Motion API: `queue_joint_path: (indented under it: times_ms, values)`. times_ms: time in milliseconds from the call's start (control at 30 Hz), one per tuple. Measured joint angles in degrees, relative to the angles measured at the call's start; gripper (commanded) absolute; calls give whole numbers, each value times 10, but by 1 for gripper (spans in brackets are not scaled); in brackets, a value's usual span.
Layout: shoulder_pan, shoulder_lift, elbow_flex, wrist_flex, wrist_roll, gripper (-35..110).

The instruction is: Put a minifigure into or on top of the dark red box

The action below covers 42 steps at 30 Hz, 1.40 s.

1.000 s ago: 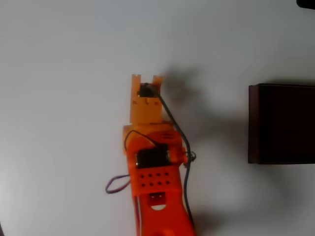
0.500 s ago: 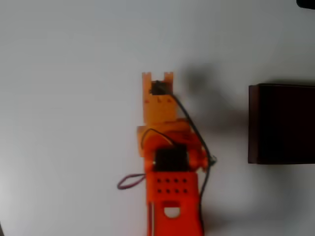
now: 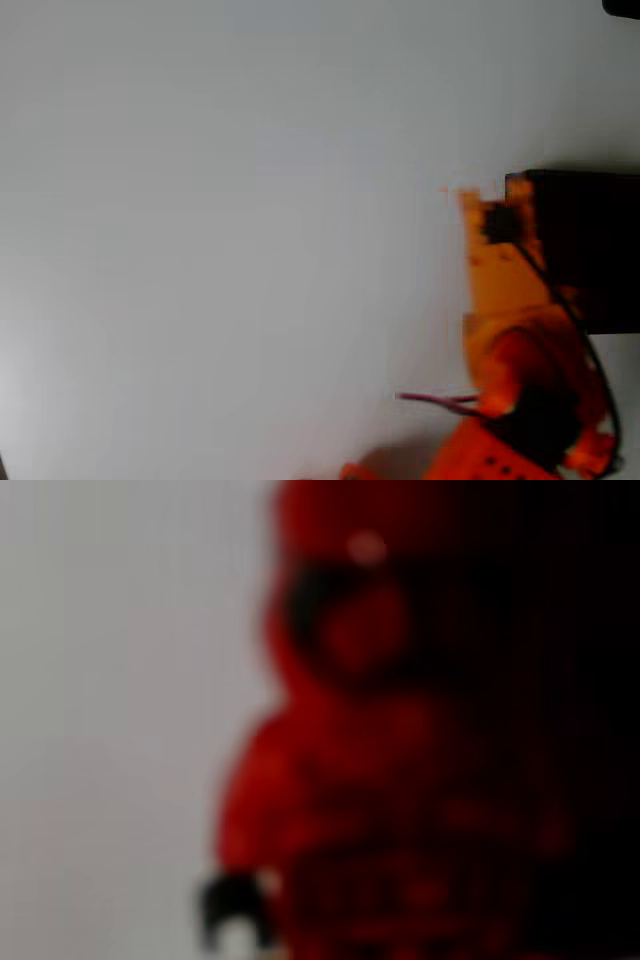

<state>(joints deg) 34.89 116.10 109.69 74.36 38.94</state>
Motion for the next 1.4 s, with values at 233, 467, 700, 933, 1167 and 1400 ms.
queue_joint_path:
  times_ms: [233,467,700,933,1167,1400]
  values:
    - [63,-148,-111,-16,-70,0]
    - [85,-268,-196,-16,-82,17]
    - [83,-273,-194,-16,-82,19]
    - [32,-163,-88,-16,-104,13]
    - [-79,83,122,-61,-229,0]
    - [-244,386,327,-102,-325,0]
